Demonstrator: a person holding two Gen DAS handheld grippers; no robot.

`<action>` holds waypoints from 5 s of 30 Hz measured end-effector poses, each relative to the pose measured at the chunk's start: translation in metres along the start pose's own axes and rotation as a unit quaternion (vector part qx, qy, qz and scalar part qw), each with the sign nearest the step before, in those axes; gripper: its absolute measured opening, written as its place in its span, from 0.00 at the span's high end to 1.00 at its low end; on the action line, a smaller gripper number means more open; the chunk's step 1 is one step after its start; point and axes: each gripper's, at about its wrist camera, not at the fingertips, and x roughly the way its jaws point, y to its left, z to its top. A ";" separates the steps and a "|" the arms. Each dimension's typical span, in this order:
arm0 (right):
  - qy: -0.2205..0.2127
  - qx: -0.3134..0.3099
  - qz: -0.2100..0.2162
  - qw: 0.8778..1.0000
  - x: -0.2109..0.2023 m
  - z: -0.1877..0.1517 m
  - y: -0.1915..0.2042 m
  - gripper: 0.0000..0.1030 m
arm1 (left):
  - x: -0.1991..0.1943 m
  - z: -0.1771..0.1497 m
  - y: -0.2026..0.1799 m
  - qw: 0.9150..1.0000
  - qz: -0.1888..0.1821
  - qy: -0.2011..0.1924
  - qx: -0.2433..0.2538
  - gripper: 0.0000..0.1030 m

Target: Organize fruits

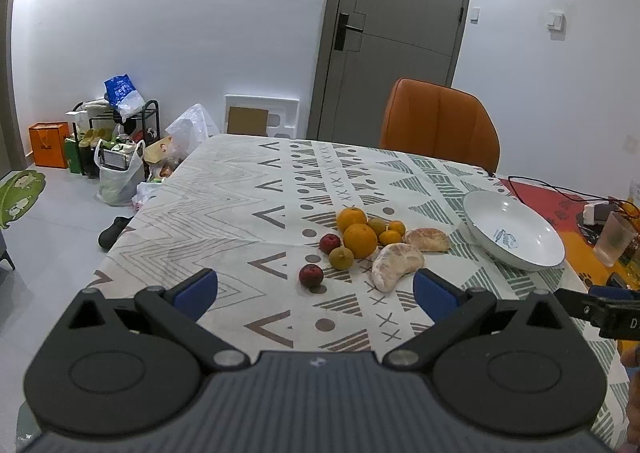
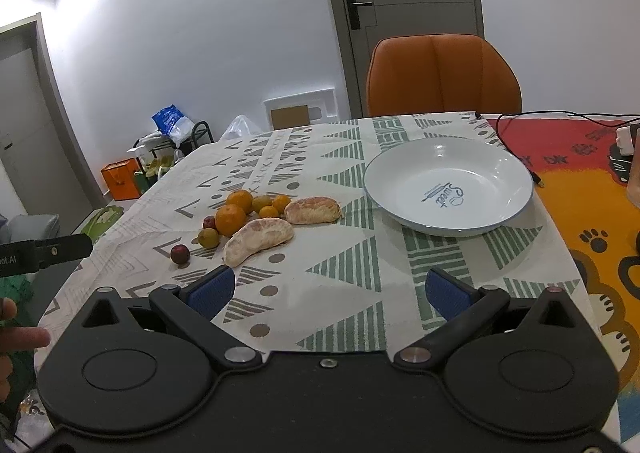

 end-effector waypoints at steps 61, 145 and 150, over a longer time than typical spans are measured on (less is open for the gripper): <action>0.070 -0.059 0.076 0.993 0.105 0.024 0.014 0.00 | 0.117 0.005 0.018 0.996 -0.021 0.079 -0.031 0.36; -0.016 -0.071 0.027 0.997 0.105 0.058 -0.062 0.18 | 0.164 0.049 -0.093 0.988 -0.134 0.052 0.060 0.78; -0.016 -0.053 -0.005 0.998 0.102 0.056 -0.083 0.18 | 0.175 0.049 -0.115 0.984 -0.155 0.059 0.071 0.78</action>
